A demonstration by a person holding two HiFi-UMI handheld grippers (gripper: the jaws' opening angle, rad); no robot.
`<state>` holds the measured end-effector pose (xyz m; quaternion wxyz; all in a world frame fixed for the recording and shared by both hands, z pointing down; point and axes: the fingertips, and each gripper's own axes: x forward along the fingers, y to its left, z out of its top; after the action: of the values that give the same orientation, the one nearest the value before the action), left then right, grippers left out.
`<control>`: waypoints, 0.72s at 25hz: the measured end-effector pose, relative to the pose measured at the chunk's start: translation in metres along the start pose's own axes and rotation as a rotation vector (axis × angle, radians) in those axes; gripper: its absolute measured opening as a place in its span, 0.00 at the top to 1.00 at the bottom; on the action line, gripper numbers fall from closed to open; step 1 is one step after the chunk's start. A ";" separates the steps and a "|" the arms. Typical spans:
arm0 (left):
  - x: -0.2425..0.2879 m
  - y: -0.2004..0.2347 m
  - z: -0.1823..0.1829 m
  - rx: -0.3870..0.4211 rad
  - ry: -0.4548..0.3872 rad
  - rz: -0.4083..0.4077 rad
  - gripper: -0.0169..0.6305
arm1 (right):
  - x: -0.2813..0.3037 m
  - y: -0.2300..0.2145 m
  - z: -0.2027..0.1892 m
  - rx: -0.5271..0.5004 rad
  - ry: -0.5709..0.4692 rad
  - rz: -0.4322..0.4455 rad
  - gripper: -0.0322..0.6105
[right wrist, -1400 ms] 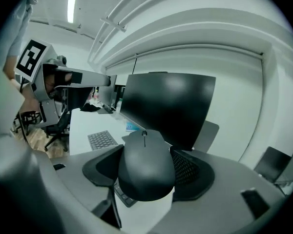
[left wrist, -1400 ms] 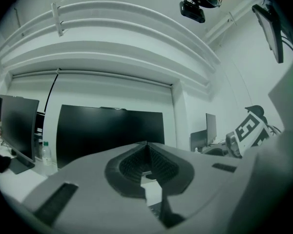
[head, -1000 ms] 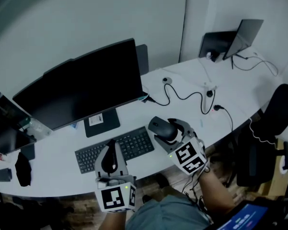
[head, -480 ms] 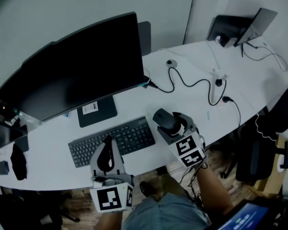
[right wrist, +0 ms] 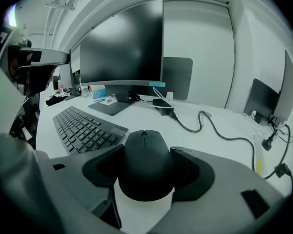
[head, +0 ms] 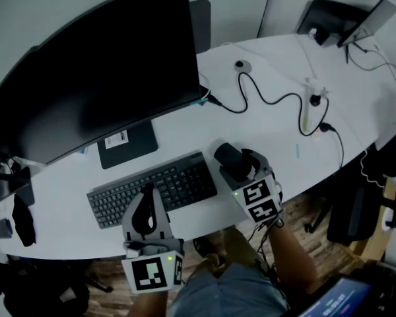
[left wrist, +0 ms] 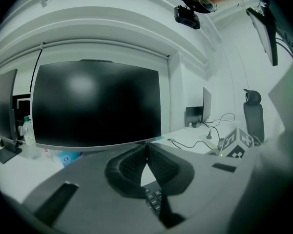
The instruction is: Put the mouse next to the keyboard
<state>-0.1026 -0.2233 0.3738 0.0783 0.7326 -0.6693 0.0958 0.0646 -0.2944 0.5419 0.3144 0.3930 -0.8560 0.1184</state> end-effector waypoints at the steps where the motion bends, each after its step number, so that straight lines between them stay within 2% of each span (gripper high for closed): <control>1: 0.002 0.000 -0.003 -0.001 0.008 -0.001 0.97 | 0.003 -0.001 -0.003 0.006 0.006 0.001 0.47; 10: 0.013 0.006 -0.019 -0.003 0.049 0.016 0.97 | 0.026 0.000 -0.026 0.031 0.071 0.013 0.47; 18: 0.014 0.011 -0.022 -0.014 0.051 0.031 0.97 | 0.030 0.001 -0.028 0.049 0.071 0.032 0.47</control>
<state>-0.1127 -0.2325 0.3980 0.0991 0.7189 -0.6791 0.1107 0.0613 -0.2992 0.5826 0.3330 0.3825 -0.8472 0.1581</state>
